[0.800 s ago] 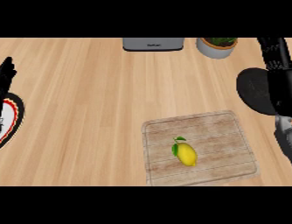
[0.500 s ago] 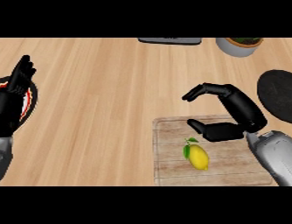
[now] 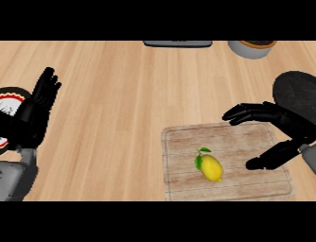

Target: Pick the lemon from the cutting board and place it in the pan

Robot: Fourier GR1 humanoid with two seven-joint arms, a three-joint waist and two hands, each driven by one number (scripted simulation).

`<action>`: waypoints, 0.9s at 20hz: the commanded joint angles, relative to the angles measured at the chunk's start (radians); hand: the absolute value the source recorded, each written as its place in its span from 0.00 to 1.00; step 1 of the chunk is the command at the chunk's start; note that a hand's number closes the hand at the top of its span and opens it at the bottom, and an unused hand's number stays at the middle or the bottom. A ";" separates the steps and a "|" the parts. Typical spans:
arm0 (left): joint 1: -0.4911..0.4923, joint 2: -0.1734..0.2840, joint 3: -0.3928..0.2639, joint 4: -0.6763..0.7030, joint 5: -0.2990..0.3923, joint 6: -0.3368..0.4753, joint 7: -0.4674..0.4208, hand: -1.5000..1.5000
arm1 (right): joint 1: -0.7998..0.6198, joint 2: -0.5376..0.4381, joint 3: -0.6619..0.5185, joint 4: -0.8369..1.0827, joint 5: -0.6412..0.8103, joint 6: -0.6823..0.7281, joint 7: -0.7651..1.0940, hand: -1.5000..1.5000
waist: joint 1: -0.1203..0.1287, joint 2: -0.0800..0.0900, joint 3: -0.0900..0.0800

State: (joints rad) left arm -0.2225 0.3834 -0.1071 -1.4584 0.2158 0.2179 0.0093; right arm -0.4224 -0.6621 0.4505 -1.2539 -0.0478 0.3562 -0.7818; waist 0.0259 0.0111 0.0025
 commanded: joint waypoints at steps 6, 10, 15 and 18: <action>0.013 -0.017 0.014 -0.022 0.012 -0.003 0.023 0.50 | -0.248 -0.252 0.006 0.019 0.172 0.167 -0.087 0.00 | 0.006 -0.009 -0.003; -0.032 -0.006 0.040 0.042 0.005 -0.022 0.016 0.50 | -0.332 -0.287 0.015 -0.051 0.186 0.237 0.019 0.00 | -0.016 -0.010 -0.004; 0.005 -0.023 0.044 -0.030 -0.012 -0.012 0.050 0.50 | -0.343 -0.179 -0.003 -0.155 0.215 0.218 0.139 0.00 | -0.018 -0.013 -0.003; 0.056 -0.032 0.061 0.009 -0.014 -0.040 -0.020 0.50 | -0.303 -0.154 -0.009 -0.291 0.211 0.215 0.251 0.00 | -0.026 -0.015 -0.003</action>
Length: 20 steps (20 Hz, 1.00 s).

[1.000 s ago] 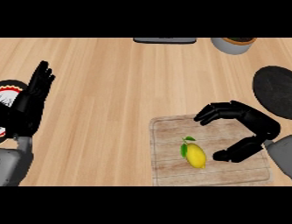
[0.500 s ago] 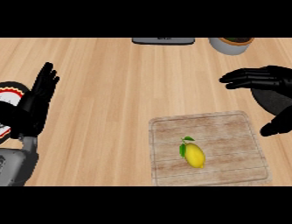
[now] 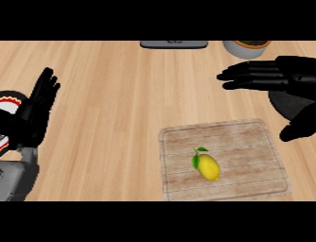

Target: Pick the lemon from the cutting board and place it in the pan

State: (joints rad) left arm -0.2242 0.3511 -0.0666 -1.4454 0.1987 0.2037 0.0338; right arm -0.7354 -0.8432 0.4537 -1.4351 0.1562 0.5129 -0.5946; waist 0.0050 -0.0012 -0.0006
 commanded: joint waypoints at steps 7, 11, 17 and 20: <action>-0.017 -0.024 0.020 -0.026 -0.025 0.008 0.051 0.50 | 0.050 0.118 0.030 -0.223 -0.037 0.180 0.186 0.00 | -0.012 -0.003 0.000; -0.019 -0.020 0.040 0.048 -0.040 -0.034 -0.011 0.50 | 0.103 0.156 0.036 -0.311 -0.018 0.200 0.241 0.00 | -0.013 0.000 0.000; 0.049 -0.043 0.038 -0.010 -0.056 -0.050 -0.025 0.50 | 0.175 0.188 0.031 -0.325 0.127 0.227 0.321 0.00 | -0.002 0.000 0.000; 0.013 -0.022 0.076 -0.039 -0.050 -0.058 0.048 0.50 | 0.231 0.213 -0.032 -0.367 0.157 0.223 0.340 0.00 | -0.005 0.000 0.001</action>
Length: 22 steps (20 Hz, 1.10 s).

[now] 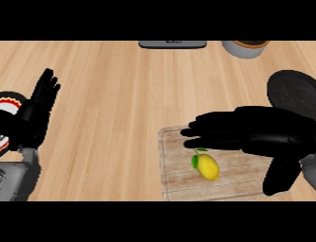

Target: Pick the lemon from the cutting board and place it in the pan

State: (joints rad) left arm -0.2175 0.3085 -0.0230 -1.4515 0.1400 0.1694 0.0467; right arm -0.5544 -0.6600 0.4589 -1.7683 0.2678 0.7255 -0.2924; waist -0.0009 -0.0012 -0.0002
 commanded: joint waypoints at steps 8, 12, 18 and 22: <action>-0.068 -0.011 0.049 0.058 -0.010 -0.051 0.011 0.50 | -0.003 0.095 0.006 0.181 0.276 -0.005 -0.084 0.00 | 0.006 0.004 0.000; 0.021 -0.053 0.011 -0.054 -0.051 -0.016 0.029 0.50 | 0.037 0.151 0.055 0.168 0.331 0.018 -0.066 0.00 | 0.007 0.001 0.000; -0.013 -0.057 0.015 -0.077 -0.070 -0.019 0.069 0.50 | 0.073 0.157 0.131 0.202 0.457 -0.044 -0.144 0.00 | 0.006 0.001 0.001; -0.077 -0.072 0.040 0.011 -0.090 -0.014 0.061 0.50 | 0.078 0.159 0.107 0.221 0.502 -0.057 -0.190 0.00 | 0.001 0.002 0.000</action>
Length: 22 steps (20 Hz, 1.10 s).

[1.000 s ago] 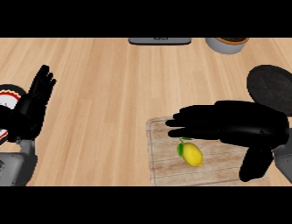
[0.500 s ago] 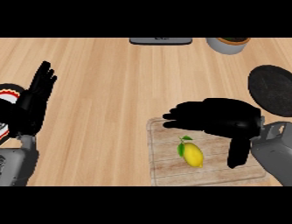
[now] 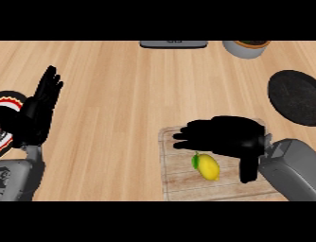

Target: Pick the lemon from the cutting board and place it in the pan

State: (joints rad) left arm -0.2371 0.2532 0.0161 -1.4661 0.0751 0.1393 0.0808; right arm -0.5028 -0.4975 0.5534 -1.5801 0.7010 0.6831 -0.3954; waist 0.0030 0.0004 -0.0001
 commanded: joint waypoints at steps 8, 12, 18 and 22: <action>-0.020 -0.016 0.031 0.027 -0.010 -0.033 -0.015 0.50 | -0.018 0.051 0.062 0.046 0.237 -0.036 -0.030 0.00 | -0.001 0.000 0.000; 0.051 -0.030 0.009 -0.086 -0.027 -0.020 0.027 0.50 | -0.027 0.072 0.067 0.080 0.308 -0.030 -0.016 0.00 | 0.005 -0.001 0.000; -0.003 -0.034 0.033 -0.005 -0.040 -0.035 0.006 0.50 | 0.014 0.148 0.100 0.197 0.409 -0.098 -0.050 0.00 | 0.003 0.001 0.000; 0.034 -0.036 0.059 0.034 -0.032 -0.073 -0.058 0.50 | 0.045 0.142 0.058 0.037 0.433 0.024 -0.026 0.00 | -0.003 -0.001 0.000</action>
State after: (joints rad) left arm -0.2144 0.2232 0.0649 -1.4574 0.0474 0.0841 0.0568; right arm -0.4699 -0.3713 0.6275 -1.4788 1.0982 0.6315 -0.4253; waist 0.0024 0.0001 0.0001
